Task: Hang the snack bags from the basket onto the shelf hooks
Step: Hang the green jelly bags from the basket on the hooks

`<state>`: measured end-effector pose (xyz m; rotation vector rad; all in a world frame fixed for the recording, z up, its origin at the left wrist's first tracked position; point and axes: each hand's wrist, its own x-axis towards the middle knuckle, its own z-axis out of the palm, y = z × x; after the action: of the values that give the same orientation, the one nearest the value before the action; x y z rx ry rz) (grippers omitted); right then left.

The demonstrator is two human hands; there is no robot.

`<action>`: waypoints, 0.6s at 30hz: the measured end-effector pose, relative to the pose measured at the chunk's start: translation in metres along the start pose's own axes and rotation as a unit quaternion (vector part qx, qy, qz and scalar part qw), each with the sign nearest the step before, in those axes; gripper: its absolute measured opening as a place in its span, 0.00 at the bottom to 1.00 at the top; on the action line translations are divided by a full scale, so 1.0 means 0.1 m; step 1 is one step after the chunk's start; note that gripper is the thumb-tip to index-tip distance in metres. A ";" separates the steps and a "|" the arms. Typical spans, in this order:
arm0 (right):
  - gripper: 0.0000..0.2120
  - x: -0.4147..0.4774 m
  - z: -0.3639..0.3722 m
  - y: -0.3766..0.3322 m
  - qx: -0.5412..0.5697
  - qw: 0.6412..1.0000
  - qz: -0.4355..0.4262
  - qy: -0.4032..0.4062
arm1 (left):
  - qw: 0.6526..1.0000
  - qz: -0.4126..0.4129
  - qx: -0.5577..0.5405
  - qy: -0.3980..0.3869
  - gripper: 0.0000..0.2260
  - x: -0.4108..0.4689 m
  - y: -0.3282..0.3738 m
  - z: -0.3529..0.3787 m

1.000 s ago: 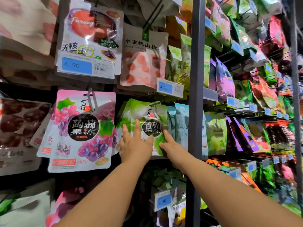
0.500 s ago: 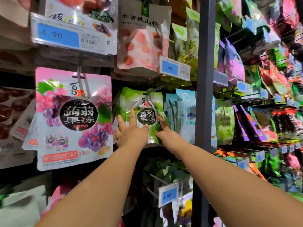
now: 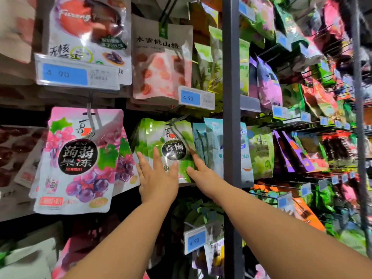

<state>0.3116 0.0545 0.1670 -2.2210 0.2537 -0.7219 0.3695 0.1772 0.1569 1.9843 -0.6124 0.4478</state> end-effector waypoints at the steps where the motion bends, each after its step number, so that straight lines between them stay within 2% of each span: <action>1: 0.29 -0.04 -0.01 -0.01 -0.002 1.000 -0.004 -0.002 | 1.000 0.001 0.002 0.000 0.32 -0.04 -0.01 0.00; 11: 0.28 -0.35 -0.07 -0.07 -0.046 0.998 -0.034 -0.014 | 1.000 -0.011 -0.029 -0.006 0.32 -0.51 -0.03 0.05; 18: 0.22 -0.76 -0.15 0.05 -0.076 0.997 -0.023 -0.007 | 0.998 -0.033 -0.045 -0.036 0.34 -1.02 -0.08 0.15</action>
<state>0.2415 0.0716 0.1396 -2.3829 0.2588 -0.7333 0.2931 0.1912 0.0886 1.9358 -0.6011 0.3046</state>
